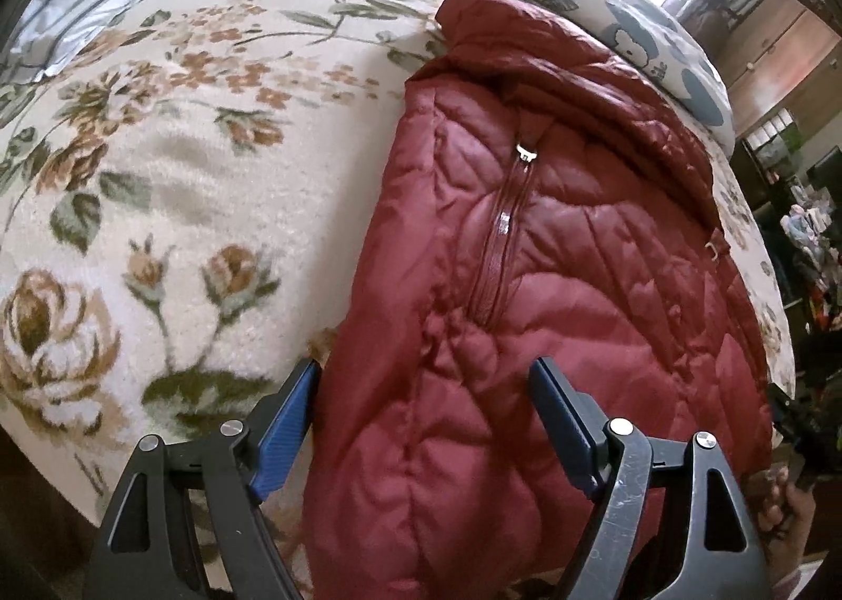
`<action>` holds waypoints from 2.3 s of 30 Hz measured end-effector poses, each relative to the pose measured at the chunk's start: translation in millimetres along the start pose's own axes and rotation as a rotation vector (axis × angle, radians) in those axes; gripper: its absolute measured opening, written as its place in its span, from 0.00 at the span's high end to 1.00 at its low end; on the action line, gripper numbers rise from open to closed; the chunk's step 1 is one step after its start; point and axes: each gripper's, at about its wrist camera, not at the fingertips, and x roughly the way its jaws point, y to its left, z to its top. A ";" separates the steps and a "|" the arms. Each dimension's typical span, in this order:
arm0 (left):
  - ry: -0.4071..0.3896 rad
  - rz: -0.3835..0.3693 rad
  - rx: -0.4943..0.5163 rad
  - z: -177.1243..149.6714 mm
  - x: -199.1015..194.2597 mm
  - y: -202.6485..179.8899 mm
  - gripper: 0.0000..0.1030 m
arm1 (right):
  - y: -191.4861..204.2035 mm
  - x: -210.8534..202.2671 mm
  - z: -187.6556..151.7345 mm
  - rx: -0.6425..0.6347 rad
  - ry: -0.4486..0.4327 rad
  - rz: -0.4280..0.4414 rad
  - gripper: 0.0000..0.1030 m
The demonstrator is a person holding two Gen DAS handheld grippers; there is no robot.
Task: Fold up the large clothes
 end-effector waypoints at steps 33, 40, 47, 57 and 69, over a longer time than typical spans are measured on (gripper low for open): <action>0.048 -0.149 0.073 -27.3 12.9 -19.8 0.50 | 7.7 10.7 -30.0 -0.027 0.057 0.101 0.62; 0.009 -0.151 0.094 -21.6 4.0 -28.8 0.76 | 14.5 4.7 -24.1 -0.027 0.021 0.137 0.74; -0.093 -0.187 0.106 -13.4 -28.1 -34.6 0.81 | 20.8 -21.0 -9.2 -0.034 -0.085 0.231 0.77; -0.204 -0.184 0.132 -6.6 -59.0 -47.2 0.82 | 37.4 -39.0 14.6 -0.090 -0.209 0.246 0.77; -0.264 -0.187 0.143 30.4 -70.0 -53.7 0.82 | 48.1 -43.4 50.9 -0.118 -0.277 0.244 0.77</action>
